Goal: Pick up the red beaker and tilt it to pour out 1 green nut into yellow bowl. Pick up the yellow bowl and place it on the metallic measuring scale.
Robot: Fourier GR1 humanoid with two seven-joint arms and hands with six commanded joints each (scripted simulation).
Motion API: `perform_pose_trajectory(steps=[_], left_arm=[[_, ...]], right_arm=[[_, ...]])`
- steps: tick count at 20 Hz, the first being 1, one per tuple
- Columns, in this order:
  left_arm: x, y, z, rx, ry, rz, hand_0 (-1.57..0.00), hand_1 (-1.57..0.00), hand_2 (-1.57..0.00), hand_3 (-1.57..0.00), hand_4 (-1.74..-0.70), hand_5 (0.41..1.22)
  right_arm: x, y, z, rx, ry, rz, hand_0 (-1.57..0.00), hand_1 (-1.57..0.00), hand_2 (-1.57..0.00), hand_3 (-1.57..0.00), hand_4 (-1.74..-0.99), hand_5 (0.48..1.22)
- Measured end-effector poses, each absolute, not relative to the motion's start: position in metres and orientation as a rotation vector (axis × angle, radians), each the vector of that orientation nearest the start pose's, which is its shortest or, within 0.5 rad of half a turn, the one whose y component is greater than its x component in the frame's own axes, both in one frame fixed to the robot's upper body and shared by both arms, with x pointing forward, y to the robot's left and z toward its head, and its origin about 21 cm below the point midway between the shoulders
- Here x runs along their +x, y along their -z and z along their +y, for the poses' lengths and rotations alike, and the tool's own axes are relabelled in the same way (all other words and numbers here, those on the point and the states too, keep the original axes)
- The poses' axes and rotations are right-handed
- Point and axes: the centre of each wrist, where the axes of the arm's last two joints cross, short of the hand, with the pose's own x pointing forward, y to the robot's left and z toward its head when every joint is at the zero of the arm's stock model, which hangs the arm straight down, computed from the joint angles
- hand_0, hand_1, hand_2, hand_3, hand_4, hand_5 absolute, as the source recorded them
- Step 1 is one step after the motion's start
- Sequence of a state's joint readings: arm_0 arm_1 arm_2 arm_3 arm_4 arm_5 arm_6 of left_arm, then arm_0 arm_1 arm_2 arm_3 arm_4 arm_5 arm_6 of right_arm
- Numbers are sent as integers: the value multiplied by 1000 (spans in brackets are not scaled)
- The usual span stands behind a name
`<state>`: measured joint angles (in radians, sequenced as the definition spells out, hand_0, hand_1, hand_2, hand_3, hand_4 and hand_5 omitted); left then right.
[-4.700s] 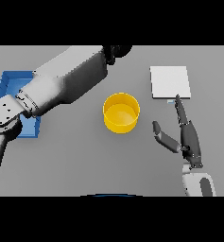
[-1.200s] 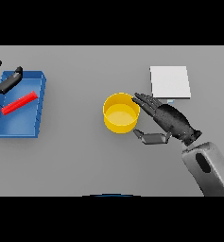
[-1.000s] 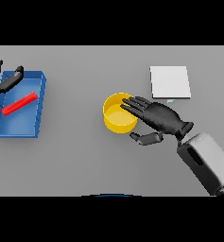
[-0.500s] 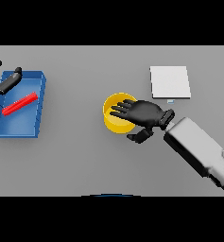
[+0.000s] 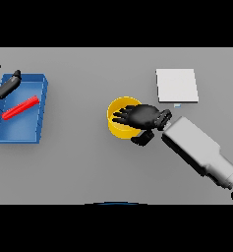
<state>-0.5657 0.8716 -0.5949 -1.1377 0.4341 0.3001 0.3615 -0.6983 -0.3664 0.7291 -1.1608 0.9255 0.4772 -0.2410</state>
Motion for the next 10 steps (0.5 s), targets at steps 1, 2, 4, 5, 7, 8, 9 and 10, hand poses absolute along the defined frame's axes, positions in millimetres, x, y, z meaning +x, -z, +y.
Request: perform_pose_trajectory(steps=[1, 2, 4, 5, 7, 8, 9, 10], left_arm=[[348, -95, 338, 576, 389, -1134, 1, 1, 1, 1, -716, 685], [346, -97, 342, 590, 388, -1137, 1, 1, 1, 1, -713, 686], [346, -97, 345, 594, 384, -1130, 1, 1, 1, 1, -714, 691], [348, -98, 341, 586, 390, -1135, 1, 1, 1, 1, -716, 692], [351, -97, 340, 581, 391, -1138, 1, 1, 1, 1, -719, 692], [350, -96, 343, 586, 392, -1140, 1, 1, 1, 1, -719, 693], [348, -95, 341, 583, 397, -1145, 1, 1, 1, 1, -722, 696], [347, -96, 344, 578, 391, -1152, 1, 1, 1, 1, -724, 696]], right_arm=[[351, -55, -126, -342, -2209, -1196, 1, 1, -1, -18, -1319, 787], [352, -56, -125, -337, -2192, -1182, -3, -16, -19, -43, -1336, 810], [351, -51, -125, -332, -2198, -1154, -287, -236, -176, -173, -1387, 873], [350, -49, -124, -324, -2204, -1155, -544, -473, -310, -262, -1420, 943], [350, -48, -124, -319, -2234, -1167, -914, -869, -695, -456, -1512, 1043], [350, -50, -125, -319, -2227, -1168, -1045, -1009, -870, -574, -1552, 1079], [350, -49, -127, -305, -2224, -1168, -1150, -1121, -1010, -716, -1586, 1107], [350, -49, -128, -292, -2224, -1176, -1235, -1211, -1122, -834, -1614, 1130]])
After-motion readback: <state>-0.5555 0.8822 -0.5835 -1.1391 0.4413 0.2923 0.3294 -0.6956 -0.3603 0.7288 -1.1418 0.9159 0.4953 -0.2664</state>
